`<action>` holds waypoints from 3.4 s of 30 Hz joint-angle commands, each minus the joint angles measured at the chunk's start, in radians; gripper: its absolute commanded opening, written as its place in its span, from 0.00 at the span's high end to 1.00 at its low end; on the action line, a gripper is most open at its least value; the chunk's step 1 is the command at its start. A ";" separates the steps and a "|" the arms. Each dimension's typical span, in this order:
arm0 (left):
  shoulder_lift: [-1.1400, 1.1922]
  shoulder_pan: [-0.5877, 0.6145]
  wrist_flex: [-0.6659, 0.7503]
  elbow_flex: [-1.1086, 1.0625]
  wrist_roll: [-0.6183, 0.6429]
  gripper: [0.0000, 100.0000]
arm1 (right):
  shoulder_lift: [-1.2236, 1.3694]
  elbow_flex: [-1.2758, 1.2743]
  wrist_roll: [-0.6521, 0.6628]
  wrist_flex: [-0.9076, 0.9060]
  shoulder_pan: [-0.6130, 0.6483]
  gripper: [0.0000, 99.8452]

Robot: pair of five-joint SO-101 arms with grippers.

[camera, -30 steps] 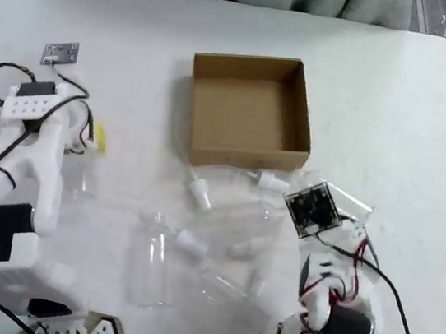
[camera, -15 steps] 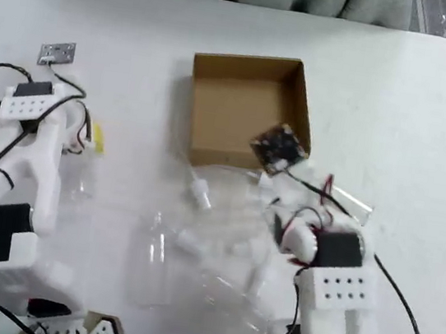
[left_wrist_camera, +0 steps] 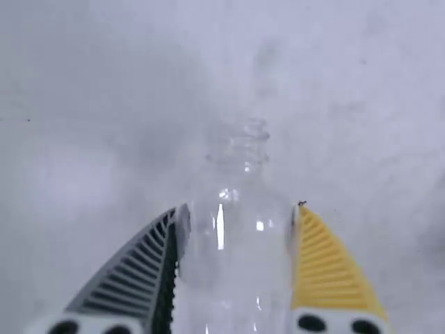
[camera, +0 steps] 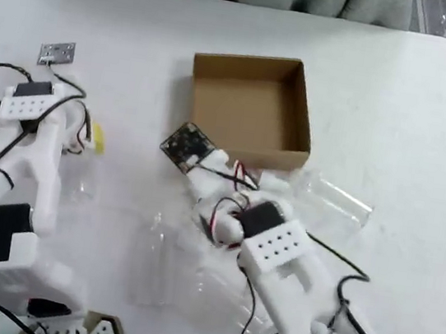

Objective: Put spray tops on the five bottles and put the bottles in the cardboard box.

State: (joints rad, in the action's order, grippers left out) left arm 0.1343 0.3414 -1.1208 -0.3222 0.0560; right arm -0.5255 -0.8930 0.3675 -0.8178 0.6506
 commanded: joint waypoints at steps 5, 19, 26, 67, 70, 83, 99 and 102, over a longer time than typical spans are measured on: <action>-0.061 0.008 0.031 0.012 0.006 0.98 | 0.226 0.023 -0.002 0.196 0.050 0.72; -0.062 0.008 0.043 0.003 0.006 0.98 | 0.484 0.176 0.000 0.229 0.019 0.87; -0.062 0.008 0.043 0.003 0.006 0.98 | 0.452 0.285 0.000 0.051 -0.035 0.96; -0.061 0.012 0.043 0.000 0.005 0.98 | 0.065 -0.066 1.140 -0.070 -1.480 0.69; -0.061 0.012 0.043 0.000 0.005 0.98 | 0.053 -0.057 1.085 -0.074 -1.480 0.69; -0.061 0.008 0.043 0.000 0.005 0.98 | -0.088 -0.041 0.720 -0.231 -1.670 0.99; -0.061 0.013 0.040 0.000 0.005 0.98 | -0.085 -0.244 0.496 0.068 -1.623 0.98; -0.061 0.013 0.038 0.000 0.005 0.98 | -0.084 -0.245 0.493 0.090 -1.623 0.98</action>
State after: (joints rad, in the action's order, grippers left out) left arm 0.1343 0.3414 -1.1009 -0.3314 0.0560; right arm -0.5869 -1.1400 0.8738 -0.7580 -0.9866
